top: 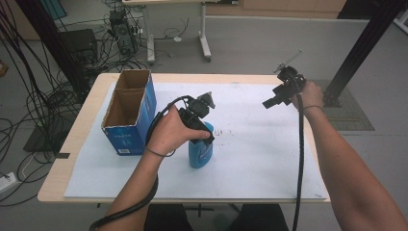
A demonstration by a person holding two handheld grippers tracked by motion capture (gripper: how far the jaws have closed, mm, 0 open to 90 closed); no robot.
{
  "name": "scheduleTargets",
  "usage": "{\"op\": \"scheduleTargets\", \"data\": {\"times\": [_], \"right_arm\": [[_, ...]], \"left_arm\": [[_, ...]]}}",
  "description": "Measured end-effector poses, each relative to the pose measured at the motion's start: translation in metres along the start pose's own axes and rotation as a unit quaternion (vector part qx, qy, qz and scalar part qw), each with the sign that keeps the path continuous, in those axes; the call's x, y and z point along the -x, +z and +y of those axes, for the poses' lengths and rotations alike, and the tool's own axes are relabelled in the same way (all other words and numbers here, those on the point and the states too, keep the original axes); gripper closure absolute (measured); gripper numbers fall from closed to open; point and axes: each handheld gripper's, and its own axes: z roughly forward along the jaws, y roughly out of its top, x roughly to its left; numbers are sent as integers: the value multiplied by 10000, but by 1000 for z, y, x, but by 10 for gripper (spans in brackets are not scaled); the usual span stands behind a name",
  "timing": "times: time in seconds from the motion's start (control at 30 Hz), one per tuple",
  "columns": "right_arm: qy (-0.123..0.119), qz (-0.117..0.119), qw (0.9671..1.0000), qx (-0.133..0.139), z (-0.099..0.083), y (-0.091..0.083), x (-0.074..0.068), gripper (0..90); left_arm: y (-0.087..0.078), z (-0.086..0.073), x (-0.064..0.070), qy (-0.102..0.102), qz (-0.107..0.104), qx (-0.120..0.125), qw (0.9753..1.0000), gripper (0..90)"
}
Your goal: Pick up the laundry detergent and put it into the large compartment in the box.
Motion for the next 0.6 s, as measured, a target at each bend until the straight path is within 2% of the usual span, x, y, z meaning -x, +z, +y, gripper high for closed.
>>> {"op": "scheduleTargets", "data": {"times": [0.6], "right_arm": [[1,24,10000,3,0,0,0,29]], "left_arm": [[0,-1,0,20,-19,-11,10000,140]]}}
